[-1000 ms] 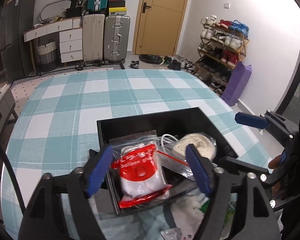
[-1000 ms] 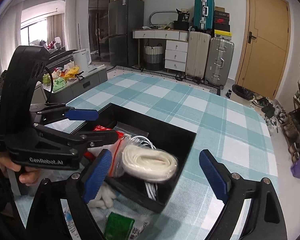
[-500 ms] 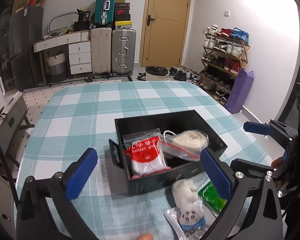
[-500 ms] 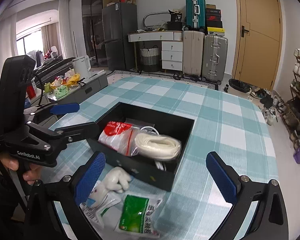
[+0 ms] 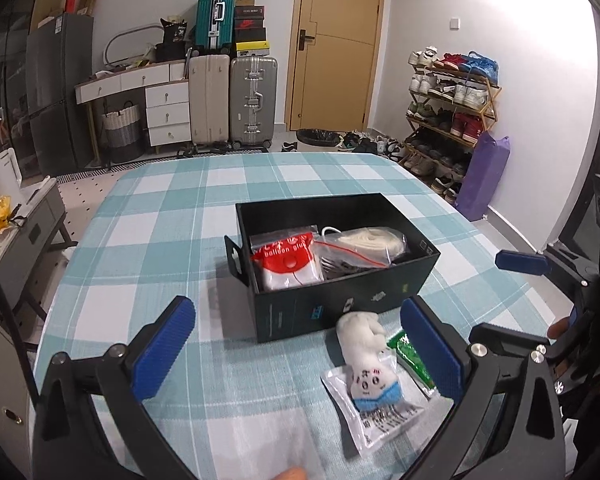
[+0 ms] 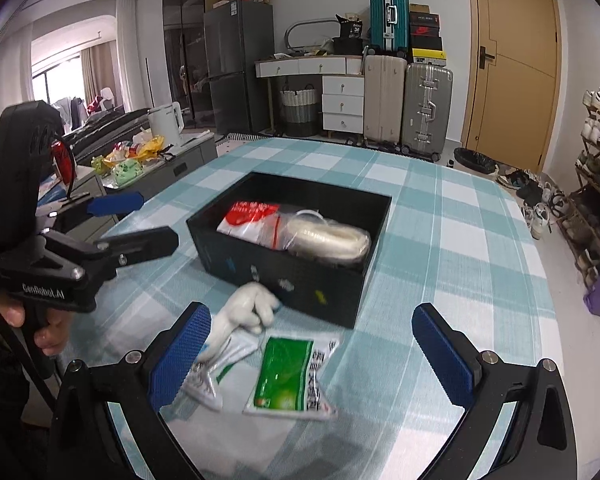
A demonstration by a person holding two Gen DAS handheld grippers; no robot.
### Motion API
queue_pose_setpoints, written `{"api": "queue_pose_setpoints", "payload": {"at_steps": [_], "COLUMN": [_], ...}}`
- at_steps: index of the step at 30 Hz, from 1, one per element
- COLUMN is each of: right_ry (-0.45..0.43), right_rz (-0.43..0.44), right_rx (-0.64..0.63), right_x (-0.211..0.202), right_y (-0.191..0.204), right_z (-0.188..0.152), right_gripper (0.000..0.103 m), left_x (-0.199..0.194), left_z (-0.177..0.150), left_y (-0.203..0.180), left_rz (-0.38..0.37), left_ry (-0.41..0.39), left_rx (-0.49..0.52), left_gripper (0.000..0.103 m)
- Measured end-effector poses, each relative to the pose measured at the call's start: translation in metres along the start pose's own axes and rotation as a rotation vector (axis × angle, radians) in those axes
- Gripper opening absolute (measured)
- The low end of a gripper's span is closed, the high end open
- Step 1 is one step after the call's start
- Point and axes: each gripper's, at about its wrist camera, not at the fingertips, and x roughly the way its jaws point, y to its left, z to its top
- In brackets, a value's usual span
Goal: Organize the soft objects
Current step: 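Move both grippers back toward the plush toy and green packet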
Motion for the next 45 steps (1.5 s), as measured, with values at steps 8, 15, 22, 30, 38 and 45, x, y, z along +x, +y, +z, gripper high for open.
{"api": "queue_pose_setpoints", "payload": {"at_steps": [8, 15, 22, 30, 38, 45], "right_ry": [0.022, 0.077, 0.108, 0.143, 0.166, 0.185], "right_rz": [0.017, 0.052, 0.098, 0.163, 0.19, 0.201], "right_rx": [0.012, 0.026, 0.006, -0.02, -0.039, -0.084], "right_x": [-0.01, -0.005, -0.001, 0.006, 0.014, 0.019], "right_y": [0.01, 0.022, 0.043, 0.063, 0.074, 0.089], "right_z": [-0.023, -0.046, -0.06, -0.069, -0.074, -0.079], "right_gripper": [0.102, 0.102, 0.102, 0.102, 0.102, 0.102], "left_x": [-0.014, -0.02, -0.023, -0.022, -0.018, -0.016], "left_z": [-0.013, -0.019, -0.022, -0.026, -0.027, -0.028], "left_y": [-0.006, -0.005, -0.005, 0.0, 0.002, 0.002], "left_rz": [0.004, 0.004, 0.002, 0.002, 0.002, 0.005], "left_ry": [-0.001, -0.002, 0.003, 0.008, 0.019, 0.024], "left_rx": [0.015, 0.014, 0.011, -0.002, -0.007, -0.011], "left_gripper": [0.103, 0.103, 0.103, 0.103, 0.103, 0.103]}}
